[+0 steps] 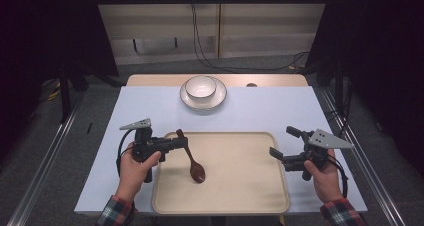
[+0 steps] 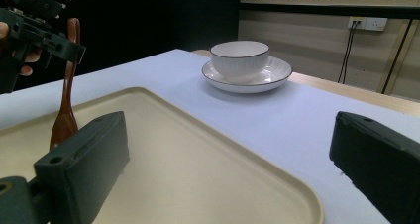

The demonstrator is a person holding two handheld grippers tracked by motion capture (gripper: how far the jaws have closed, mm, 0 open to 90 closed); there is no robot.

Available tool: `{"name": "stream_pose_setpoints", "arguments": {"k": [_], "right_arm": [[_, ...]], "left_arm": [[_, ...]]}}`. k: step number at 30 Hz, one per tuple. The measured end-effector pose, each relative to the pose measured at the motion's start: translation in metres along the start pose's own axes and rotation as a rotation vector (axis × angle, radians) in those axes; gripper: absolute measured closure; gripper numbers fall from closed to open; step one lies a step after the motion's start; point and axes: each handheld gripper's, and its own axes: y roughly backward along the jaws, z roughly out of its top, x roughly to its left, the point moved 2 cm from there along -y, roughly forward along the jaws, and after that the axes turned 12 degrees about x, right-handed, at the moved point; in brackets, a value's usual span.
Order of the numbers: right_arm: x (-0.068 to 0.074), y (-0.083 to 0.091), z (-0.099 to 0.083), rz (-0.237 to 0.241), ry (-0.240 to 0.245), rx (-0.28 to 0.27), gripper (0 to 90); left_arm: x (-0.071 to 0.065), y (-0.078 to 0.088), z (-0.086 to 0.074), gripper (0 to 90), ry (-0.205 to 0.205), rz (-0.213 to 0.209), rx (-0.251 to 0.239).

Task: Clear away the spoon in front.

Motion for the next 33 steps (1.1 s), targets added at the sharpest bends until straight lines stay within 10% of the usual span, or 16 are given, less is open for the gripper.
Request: {"name": "stream_pose_setpoints", "arguments": {"k": [22, 33], "right_arm": [[0.004, 0.007, -0.003, -0.015, 0.02, 0.016, 1.6], [0.006, 0.009, -0.004, -0.027, 0.019, 0.01, 1.6]], "left_arm": [[0.01, -0.023, 0.006, 68.9, -0.07, 0.118, 0.041], [0.02, -0.03, 0.005, 28.1, -0.144, 0.273, 0.031]]}}
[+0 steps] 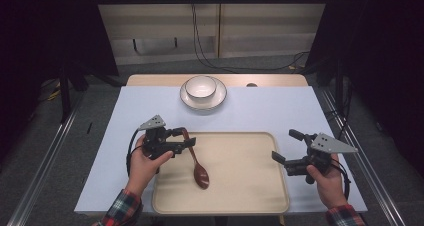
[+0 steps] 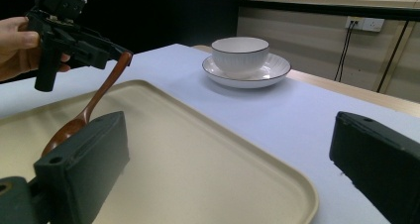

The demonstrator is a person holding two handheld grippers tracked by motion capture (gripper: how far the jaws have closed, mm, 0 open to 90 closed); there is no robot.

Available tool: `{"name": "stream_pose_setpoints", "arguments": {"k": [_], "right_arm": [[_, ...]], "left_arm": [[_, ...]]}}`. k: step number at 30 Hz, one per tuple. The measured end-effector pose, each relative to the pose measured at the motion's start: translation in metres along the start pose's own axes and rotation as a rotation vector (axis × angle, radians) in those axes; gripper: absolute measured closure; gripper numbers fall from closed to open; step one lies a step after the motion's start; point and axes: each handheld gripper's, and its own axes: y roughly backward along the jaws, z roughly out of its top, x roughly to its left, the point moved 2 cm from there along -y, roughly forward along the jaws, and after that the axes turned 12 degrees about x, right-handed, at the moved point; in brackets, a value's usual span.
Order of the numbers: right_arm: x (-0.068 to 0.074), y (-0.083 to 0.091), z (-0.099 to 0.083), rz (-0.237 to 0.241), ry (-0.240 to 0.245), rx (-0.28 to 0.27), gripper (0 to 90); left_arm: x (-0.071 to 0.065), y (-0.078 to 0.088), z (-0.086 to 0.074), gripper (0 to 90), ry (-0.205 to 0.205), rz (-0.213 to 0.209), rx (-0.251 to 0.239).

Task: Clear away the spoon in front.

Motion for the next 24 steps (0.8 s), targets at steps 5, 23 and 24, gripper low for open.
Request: {"name": "stream_pose_setpoints", "arguments": {"k": [5, 23, 24], "right_arm": [[0.0003, -0.0008, -0.0007, 0.018, 0.014, 0.012, 1.6], [0.0007, 0.0007, -0.0015, 0.023, 0.013, 0.021, 1.6], [0.0006, 0.0008, -0.0015, 0.023, 0.015, 0.02, 1.6]], "left_arm": [[0.0041, 0.0004, 0.0029, 15.6, -0.059, 0.056, -0.044], [0.0048, 0.006, 0.0075, 13.3, -0.062, 0.033, -0.066], [0.005, 0.0065, 0.0076, 13.3, -0.06, 0.023, -0.074]]}}
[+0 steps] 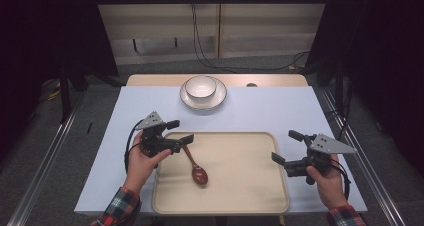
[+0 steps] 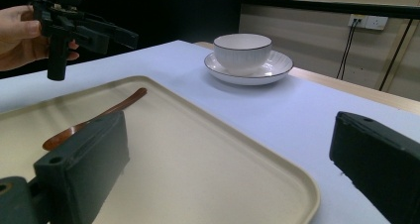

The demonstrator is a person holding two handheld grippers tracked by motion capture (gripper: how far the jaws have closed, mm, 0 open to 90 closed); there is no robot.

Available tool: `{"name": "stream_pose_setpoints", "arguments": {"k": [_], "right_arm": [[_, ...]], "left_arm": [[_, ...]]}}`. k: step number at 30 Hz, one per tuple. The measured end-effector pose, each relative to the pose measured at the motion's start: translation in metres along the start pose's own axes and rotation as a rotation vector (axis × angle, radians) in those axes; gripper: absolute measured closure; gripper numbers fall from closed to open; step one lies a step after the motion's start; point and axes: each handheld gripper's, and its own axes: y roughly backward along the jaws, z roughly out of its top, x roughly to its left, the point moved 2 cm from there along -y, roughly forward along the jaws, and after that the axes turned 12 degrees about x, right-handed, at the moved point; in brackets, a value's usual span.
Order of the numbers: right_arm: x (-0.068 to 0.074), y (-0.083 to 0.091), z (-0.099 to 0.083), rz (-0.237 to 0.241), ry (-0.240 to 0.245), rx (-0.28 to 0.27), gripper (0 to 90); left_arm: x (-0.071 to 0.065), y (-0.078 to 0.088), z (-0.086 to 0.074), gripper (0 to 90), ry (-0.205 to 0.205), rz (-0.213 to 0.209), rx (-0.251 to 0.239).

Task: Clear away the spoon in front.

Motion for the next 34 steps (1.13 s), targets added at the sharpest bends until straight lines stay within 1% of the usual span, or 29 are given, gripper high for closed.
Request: {"name": "stream_pose_setpoints", "arguments": {"k": [1, 2, 4, 5, 7, 9, 10, 11, 12, 13, 14, 17, 18, 19, 20, 21, 22, 23, 25, 26, 27, 28, 29, 30, 31, 32, 34], "right_arm": [[0.0, 0.0, 0.0, -0.001, -0.001, 0.0, 1.6], [0.0, 0.0, 0.0, 0.0, 0.001, 0.0, 1.6], [0.0, 0.0, 0.0, -0.016, -0.004, -0.005, 1.6], [0.0, 0.0, 0.0, -0.017, -0.002, -0.003, 1.6], [-0.001, 0.001, 0.0, -0.008, 0.002, -0.001, 1.6], [-0.001, 0.001, 0.0, -0.008, 0.001, -0.003, 1.6], [-0.001, 0.001, 0.0, -0.005, 0.004, 0.005, 1.6], [-0.001, 0.001, 0.0, -0.011, -0.003, -0.005, 1.6], [-0.001, 0.001, 0.0, -0.011, -0.003, -0.005, 1.6], [-0.001, 0.001, 0.0, -0.012, -0.005, -0.002, 1.6], [-0.001, 0.001, 0.0, -0.015, -0.006, -0.004, 1.6], [-0.002, 0.001, 0.0, -0.015, -0.005, -0.006, 1.6], [-0.002, 0.001, 0.0, -0.014, -0.002, -0.005, 1.6], [-0.003, 0.001, 0.0, -0.013, -0.006, -0.007, 1.6], [-0.003, 0.001, 0.0, -0.015, -0.004, -0.009, 1.6], [-0.003, 0.001, 0.0, -0.015, -0.004, -0.009, 1.6], [-0.003, 0.001, 0.0, -0.015, -0.004, -0.009, 1.6], [-0.004, 0.002, 0.0, -0.008, -0.002, -0.003, 1.6], [-0.004, 0.001, 0.0, -0.005, 0.0, -0.001, 1.6], [-0.004, 0.001, 0.0, -0.004, -0.003, 0.0, 1.6], [-0.004, 0.001, 0.0, -0.003, -0.001, 0.0, 1.6], [-0.004, 0.0, 0.0, -0.003, -0.003, -0.002, 1.6], [-0.003, 0.0, 0.0, -0.001, -0.004, 0.001, 1.6], [-0.003, 0.0, 0.0, -0.015, -0.005, -0.006, 1.6], [-0.004, -0.001, 0.001, -0.013, -0.004, -0.006, 1.6], [-0.004, -0.001, 0.001, -0.013, -0.004, -0.006, 1.6], [-0.004, -0.001, 0.001, -0.007, -0.004, -0.008, 1.6]], "left_arm": [[0.0, 0.001, 0.0, 13.3, 0.002, 0.006, 0.002], [0.001, 0.002, 0.0, 13.2, 0.001, -0.002, -0.004], [0.001, 0.004, 0.001, 13.1, 0.007, 0.008, -0.006], [0.003, 0.006, 0.001, 12.9, 0.002, 0.008, -0.002], [0.004, 0.009, 0.0, 12.2, 0.013, 0.0, -0.018], [0.005, 0.011, 0.0, 11.9, 0.012, 0.007, -0.014], [0.005, 0.013, 0.001, 11.4, 0.016, 0.005, -0.015], [0.006, 0.015, 0.001, 10.2, 0.025, -0.013, -0.026], [0.006, 0.015, 0.001, 8.9, 0.025, -0.013, -0.026], [0.007, 0.016, 0.0, 8.9, 0.014, -0.016, -0.026], [0.008, 0.018, -0.001, 8.2, 0.007, -0.003, -0.029], [0.011, 0.023, -0.003, 6.5, -0.006, -0.019, -0.047], [0.012, 0.026, -0.003, 6.3, -0.009, -0.019, -0.046], [0.012, 0.027, -0.004, 6.2, -0.004, -0.01, -0.052], [0.013, 0.03, -0.005, 6.1, -0.014, 0.001, -0.047], [0.014, 0.031, -0.005, 6.1, -0.015, -0.005, -0.059], [0.015, 0.033, -0.006, 5.8, -0.013, 0.009, -0.061], [0.016, 0.035, -0.006, 5.8, -0.017, 0.014, -0.062], [0.019, 0.039, -0.008, 5.7, -0.018, 0.012, -0.063], [0.019, 0.04, -0.009, 5.6, -0.003, 0.004, -0.072], [0.02, 0.04, -0.009, 5.6, 0.001, -0.002, -0.074], [0.021, 0.041, -0.01, 5.6, -0.005, 0.004, -0.069], [0.021, 0.04, -0.01, 5.6, -0.004, -0.001, -0.073], [0.02, 0.04, -0.011, 5.6, -0.005, -0.005, -0.069], [0.02, 0.04, -0.011, 5.6, -0.004, -0.003, -0.065], [0.02, 0.041, -0.012, 5.6, -0.012, 0.002, -0.058], [0.02, 0.041, -0.014, 5.6, -0.013, -0.012, -0.063]]}}
